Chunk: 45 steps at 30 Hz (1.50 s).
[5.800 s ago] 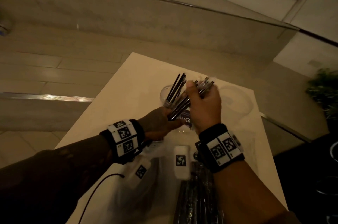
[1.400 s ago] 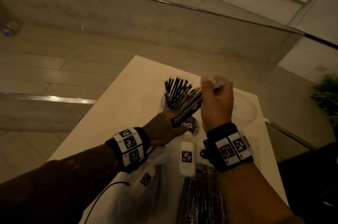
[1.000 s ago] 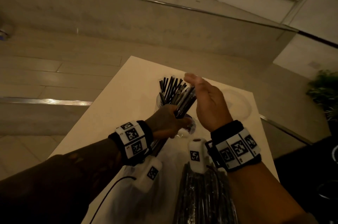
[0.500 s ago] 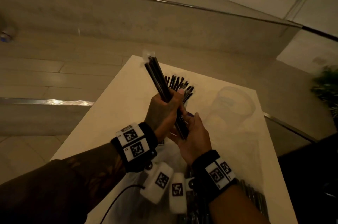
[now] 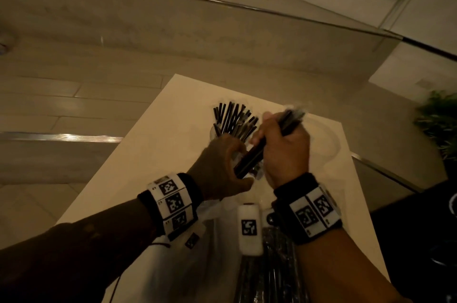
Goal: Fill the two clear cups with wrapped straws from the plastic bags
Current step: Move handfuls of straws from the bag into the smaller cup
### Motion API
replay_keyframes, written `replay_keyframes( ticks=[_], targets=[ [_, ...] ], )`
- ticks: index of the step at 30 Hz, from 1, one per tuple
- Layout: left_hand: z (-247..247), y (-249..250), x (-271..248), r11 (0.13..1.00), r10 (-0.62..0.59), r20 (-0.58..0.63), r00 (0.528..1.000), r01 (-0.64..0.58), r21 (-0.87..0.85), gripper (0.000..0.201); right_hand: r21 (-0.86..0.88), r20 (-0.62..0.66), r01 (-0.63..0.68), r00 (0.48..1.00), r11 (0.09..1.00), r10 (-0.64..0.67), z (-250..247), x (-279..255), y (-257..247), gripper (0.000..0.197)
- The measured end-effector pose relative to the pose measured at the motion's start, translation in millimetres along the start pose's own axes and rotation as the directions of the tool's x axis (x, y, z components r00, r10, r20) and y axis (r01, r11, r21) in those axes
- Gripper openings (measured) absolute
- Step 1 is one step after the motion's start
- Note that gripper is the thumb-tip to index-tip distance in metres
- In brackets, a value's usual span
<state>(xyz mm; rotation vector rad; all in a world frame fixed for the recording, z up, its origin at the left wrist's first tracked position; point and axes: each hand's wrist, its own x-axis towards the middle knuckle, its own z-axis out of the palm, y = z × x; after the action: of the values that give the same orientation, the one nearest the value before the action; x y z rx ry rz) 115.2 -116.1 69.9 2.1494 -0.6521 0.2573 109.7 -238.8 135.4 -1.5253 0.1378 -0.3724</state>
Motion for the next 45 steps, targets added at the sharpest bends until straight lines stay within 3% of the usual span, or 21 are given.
replay_keyframes(
  ticks=[5,8,11,14,18,21,26,29,31,32,33,36,37,39,41,42,44,45],
  targets=[
    [-21,-46,2,0.959,-0.171,0.151,0.974,0.129,0.251,0.075,0.033,-0.163,0.210,0.966,0.977,-0.202,3,37,-28,0.023],
    [-12,-53,8,0.938,-0.229,0.162,0.960,0.173,0.300,0.047,-0.047,-0.224,0.214,0.950,0.976,-0.219,17,54,-24,0.024],
    [-7,-50,16,0.946,-0.233,0.068,0.970,0.210,0.248,0.023,-0.082,-0.262,0.163,0.948,0.983,-0.179,30,65,-9,0.015],
    [-5,-44,24,0.948,-0.244,0.056,0.968,0.226,0.224,0.021,-0.119,-0.262,0.079,0.959,0.990,-0.108,43,70,15,0.026],
    [-1,-43,27,0.955,-0.205,0.026,0.979,0.194,0.223,0.016,-0.326,-0.102,-0.026,0.995,0.945,-0.008,50,54,56,0.029],
    [-2,-43,28,0.959,-0.152,0.010,0.988,0.145,0.244,0.013,-0.462,0.024,-0.094,0.993,0.882,0.118,46,42,77,0.043],
    [-1,-40,28,0.968,-0.133,-0.049,0.990,0.141,0.208,0.016,-0.561,0.124,-0.040,0.983,0.827,0.132,39,46,68,0.044],
    [0,-43,29,0.960,-0.225,-0.055,0.973,0.231,0.159,0.014,-0.626,0.118,0.132,0.990,0.769,-0.073,29,42,48,0.037],
    [4,-46,29,0.954,-0.247,-0.049,0.968,0.252,0.163,0.012,-0.657,0.170,0.350,0.932,0.667,-0.321,24,38,38,0.034],
    [5,-47,28,0.953,-0.249,-0.050,0.967,0.254,0.168,0.012,-0.685,0.242,0.432,0.895,0.587,-0.376,26,39,37,0.035],
    [6,-48,28,0.953,-0.248,-0.049,0.967,0.253,0.167,0.013,-0.719,0.342,0.473,0.879,0.509,-0.333,29,40,37,0.041],
    [4,-46,25,0.963,-0.174,-0.037,0.984,0.178,0.201,0.016,-0.794,0.533,0.491,0.846,0.357,0.023,35,40,47,0.055],
    [1,-44,22,0.965,-0.159,-0.045,0.986,0.165,0.203,0.015,-0.785,0.544,0.499,0.839,0.367,0.022,34,37,48,0.056],
    [-5,-47,12,0.969,-0.151,-0.140,0.979,0.174,0.175,0.009,-0.748,0.516,0.518,0.847,0.415,-0.127,28,29,43,0.059],
    [-12,-54,-3,0.947,-0.254,-0.231,0.939,0.290,0.138,0.011,-0.719,0.480,0.573,0.818,0.392,-0.316,18,13,35,0.056],
    [-15,-63,-11,0.913,-0.361,-0.243,0.900,0.394,0.104,0.017,-0.691,0.490,0.623,0.777,0.367,-0.395,15,4,34,0.052],
    [-17,-88,-28,0.766,-0.623,-0.152,0.767,0.638,0.079,0.036,-0.591,0.512,0.713,0.693,0.378,-0.507,15,-16,43,0.037],
    [-16,-100,-36,0.672,-0.727,-0.071,0.683,0.729,0.132,0.050,-0.558,0.511,0.702,0.710,0.442,-0.483,17,-23,52,0.025]
  ],
)
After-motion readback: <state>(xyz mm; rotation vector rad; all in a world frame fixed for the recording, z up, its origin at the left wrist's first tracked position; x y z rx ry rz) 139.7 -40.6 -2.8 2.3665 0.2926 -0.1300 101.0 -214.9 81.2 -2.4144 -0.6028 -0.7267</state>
